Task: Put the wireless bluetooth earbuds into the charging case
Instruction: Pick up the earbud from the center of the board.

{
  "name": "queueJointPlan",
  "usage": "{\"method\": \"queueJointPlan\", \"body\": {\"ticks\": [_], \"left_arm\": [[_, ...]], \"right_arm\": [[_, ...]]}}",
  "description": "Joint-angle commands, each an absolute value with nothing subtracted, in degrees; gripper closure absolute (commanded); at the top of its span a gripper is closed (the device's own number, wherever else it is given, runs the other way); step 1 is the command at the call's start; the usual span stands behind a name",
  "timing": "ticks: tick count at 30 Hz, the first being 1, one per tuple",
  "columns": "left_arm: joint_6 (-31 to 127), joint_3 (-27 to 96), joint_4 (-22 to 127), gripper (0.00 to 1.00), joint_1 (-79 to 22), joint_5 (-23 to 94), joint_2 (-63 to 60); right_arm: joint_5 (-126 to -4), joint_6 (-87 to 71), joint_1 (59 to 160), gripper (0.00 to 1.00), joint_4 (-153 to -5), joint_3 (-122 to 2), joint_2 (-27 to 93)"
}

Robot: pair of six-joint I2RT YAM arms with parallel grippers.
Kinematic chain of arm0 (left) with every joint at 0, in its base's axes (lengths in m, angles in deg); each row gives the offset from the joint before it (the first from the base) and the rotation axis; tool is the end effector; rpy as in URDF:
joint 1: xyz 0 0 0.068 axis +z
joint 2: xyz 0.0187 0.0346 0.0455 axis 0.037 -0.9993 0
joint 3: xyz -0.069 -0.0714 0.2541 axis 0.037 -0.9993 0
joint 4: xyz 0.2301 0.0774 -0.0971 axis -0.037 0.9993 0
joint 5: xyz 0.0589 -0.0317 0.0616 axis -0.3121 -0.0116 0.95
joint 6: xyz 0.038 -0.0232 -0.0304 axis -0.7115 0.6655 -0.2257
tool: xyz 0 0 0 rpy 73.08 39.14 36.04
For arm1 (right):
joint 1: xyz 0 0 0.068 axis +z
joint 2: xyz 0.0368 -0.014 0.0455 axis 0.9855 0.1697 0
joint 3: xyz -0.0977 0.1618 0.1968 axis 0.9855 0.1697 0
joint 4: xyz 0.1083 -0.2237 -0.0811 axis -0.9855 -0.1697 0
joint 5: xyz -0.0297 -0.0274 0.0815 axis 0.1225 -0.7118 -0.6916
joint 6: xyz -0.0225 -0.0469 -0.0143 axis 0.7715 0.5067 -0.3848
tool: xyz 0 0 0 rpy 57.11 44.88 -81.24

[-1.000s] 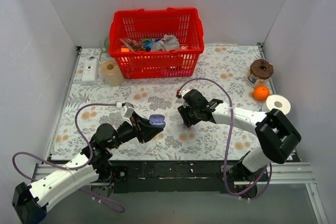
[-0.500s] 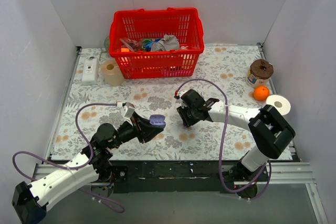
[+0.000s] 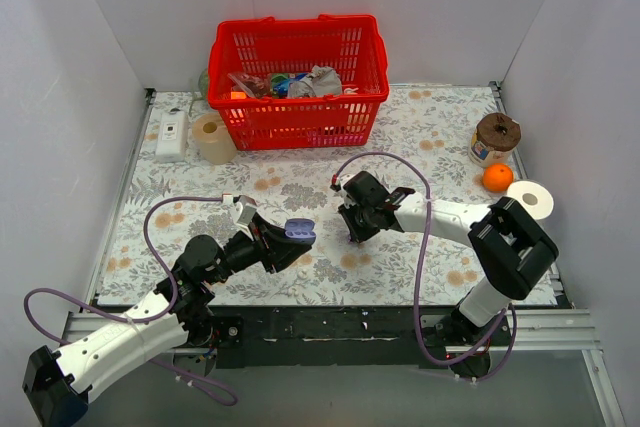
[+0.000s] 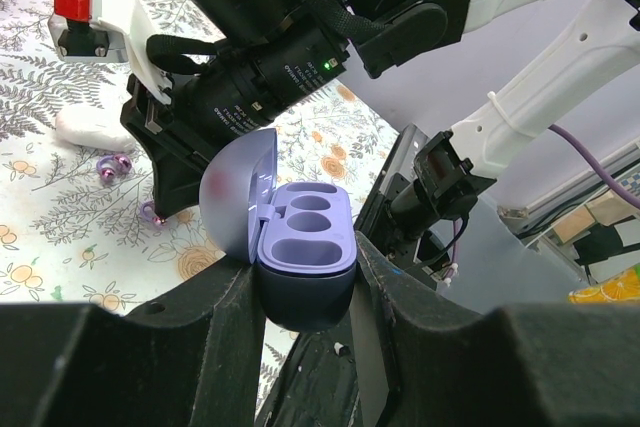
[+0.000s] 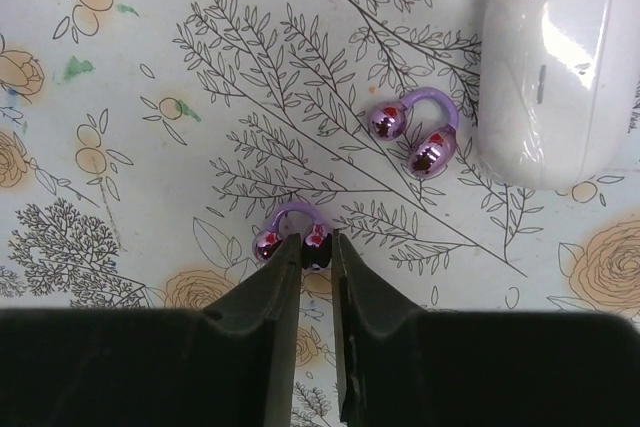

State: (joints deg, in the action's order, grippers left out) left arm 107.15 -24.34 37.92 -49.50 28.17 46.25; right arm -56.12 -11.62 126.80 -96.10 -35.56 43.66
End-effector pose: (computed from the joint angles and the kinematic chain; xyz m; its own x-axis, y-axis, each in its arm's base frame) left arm 0.0929 -0.1149 0.2385 -0.8298 -0.4380 -0.3458 0.3239 0.1265 -0.9376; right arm 0.2151 0.2256 0.1705 -0.7010 -0.4810 -0.5265 -0.5996 0.7972 0.0700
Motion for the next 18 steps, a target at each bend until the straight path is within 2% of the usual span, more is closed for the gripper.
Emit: {"method": "queueJointPlan", "body": {"ticks": [1,7,18], "left_arm": [[106.8,-24.7,37.4,1.00,-49.7,28.9,46.8],[106.7,-24.5,37.5,1.00,-49.7,29.1,47.1],[105.8,-24.0,33.1,1.00,-49.7,31.8,44.6]], "right_arm": [[-57.1,-11.5,126.9,0.79,-94.0,-37.0,43.7],[-54.0,-14.7,126.9,0.98,-91.6,-34.4,38.1],[-42.3,-17.9,129.6,0.99,-90.5,-32.9,18.8]]}}
